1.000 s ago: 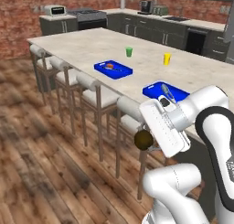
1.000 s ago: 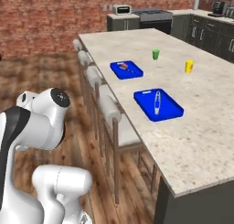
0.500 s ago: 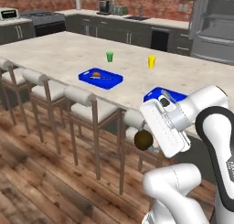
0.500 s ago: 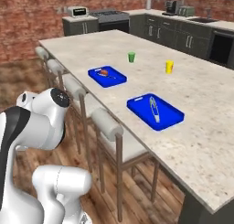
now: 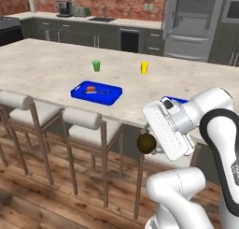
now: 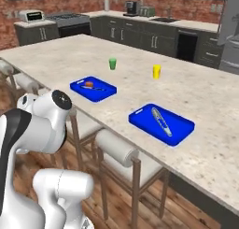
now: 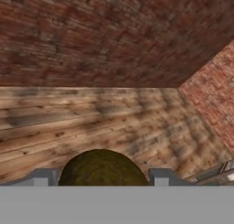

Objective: Gather the avocado and squash from the fridge and place them on a tray on the dining counter. Then gather the chicken drumsticks from the fridge and place them on the other tray.

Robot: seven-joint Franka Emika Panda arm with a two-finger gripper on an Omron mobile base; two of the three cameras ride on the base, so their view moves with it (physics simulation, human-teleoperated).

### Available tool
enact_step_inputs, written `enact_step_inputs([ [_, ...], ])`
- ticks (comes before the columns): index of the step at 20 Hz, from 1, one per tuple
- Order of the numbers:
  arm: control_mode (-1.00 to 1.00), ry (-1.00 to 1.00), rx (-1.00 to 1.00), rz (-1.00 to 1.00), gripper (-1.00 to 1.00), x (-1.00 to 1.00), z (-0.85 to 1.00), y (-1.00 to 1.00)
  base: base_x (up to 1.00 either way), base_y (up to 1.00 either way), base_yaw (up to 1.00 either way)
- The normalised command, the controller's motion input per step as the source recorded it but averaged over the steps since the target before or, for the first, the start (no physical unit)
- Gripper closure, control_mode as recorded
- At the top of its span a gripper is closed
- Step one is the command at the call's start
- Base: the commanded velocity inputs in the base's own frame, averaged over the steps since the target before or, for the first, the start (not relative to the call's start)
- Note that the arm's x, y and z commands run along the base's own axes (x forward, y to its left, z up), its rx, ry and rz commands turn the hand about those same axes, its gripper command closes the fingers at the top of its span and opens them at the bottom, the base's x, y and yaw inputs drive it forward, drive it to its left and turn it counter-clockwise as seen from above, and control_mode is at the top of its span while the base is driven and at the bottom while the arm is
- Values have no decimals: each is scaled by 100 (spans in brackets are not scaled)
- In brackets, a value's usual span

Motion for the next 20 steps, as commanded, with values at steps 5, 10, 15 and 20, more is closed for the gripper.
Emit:
enact_step_inputs([
  [5, 100, 0, 0, 0, 100, 0, 0, 0, 37, 82, -42],
  [10, 100, 0, 0, 0, 100, 0, 0, 0, 32, 83, -42],
  [15, 100, 0, 0, 0, 100, 0, 0, 0, 29, 81, -42],
  [20, 100, 0, 0, 0, 100, 0, 0, 0, 32, 78, -44],
])
